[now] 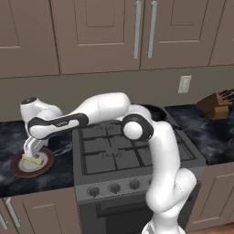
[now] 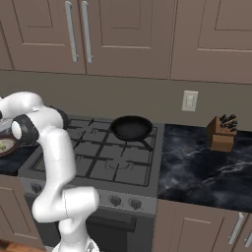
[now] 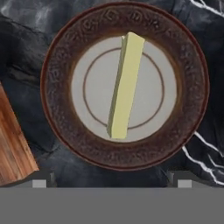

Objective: Pick up the butter stick and place it in the pan. Then turn on the burner for the pan.

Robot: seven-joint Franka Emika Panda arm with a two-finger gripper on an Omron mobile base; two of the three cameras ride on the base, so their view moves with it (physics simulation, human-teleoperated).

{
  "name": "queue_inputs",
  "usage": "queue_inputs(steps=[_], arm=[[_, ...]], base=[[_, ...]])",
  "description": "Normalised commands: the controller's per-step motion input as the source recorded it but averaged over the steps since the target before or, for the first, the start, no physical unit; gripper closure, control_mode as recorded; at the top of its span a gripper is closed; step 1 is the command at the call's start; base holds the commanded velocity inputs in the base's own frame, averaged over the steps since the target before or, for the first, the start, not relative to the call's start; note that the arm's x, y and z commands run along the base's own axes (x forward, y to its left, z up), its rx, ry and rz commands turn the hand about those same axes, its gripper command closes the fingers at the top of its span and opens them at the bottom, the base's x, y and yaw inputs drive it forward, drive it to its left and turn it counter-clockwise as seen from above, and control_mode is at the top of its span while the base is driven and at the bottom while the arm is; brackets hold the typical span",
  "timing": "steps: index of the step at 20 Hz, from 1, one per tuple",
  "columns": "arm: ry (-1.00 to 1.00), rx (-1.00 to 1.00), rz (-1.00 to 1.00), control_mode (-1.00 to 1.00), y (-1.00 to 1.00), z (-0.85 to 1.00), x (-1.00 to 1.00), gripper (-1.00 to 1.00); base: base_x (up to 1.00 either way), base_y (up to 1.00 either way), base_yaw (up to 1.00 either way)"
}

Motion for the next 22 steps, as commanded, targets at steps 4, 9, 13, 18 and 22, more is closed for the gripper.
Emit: queue_inputs(steps=[4, 9, 13, 18, 22], arm=[[0.08, 0.0, 0.0, -1.0, 0.06, -0.24, 0.27, -1.0], [0.05, 0.0, 0.0, -1.0, 0.14, -0.35, 0.2, -1.0], [0.05, 0.0, 0.0, -1.0, 0.21, -0.32, 0.1, -1.0], [0.04, 0.0, 0.0, -1.0, 0.17, -0.23, 0.19, -1.0], [0.01, 0.0, 0.0, -1.0, 0.13, -0.12, 0.16, -1.0]], base=[[0.0, 0.0, 0.0], [0.0, 0.0, 0.0], [0.0, 0.0, 0.0], [0.0, 0.0, 0.0], [0.0, 0.0, 0.0]])
